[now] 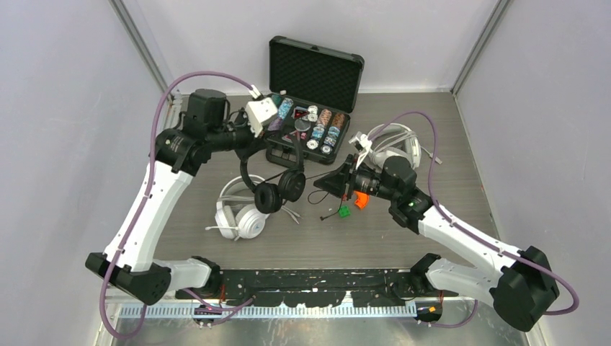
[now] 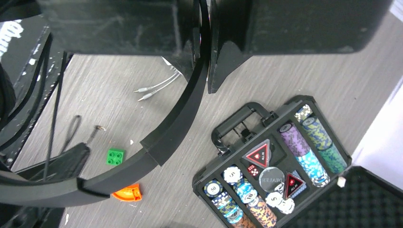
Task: Wrap the headphones
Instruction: Wrap the headphones cable around the headphones.
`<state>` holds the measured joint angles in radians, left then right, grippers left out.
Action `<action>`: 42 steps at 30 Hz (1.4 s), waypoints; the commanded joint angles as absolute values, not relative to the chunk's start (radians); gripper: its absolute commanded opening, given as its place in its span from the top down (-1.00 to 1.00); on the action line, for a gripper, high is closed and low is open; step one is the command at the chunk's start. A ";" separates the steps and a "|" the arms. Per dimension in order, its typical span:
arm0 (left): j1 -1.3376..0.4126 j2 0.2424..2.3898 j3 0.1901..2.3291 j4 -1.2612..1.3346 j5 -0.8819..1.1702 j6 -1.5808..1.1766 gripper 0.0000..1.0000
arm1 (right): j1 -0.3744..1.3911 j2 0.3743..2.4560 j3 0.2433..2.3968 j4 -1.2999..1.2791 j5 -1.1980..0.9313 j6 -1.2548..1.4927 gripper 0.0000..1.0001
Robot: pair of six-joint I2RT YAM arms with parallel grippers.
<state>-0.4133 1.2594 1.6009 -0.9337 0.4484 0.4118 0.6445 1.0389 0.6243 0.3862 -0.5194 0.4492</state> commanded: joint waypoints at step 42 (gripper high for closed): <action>-0.661 1.220 1.449 -0.695 -0.266 0.587 1.00 | 0.639 1.236 0.893 0.638 -0.915 1.060 0.68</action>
<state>-0.6529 1.2480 1.4425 -0.7708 -0.1745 0.6617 0.6384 1.2198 0.8692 0.4652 -0.9043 0.9874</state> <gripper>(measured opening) 0.067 0.144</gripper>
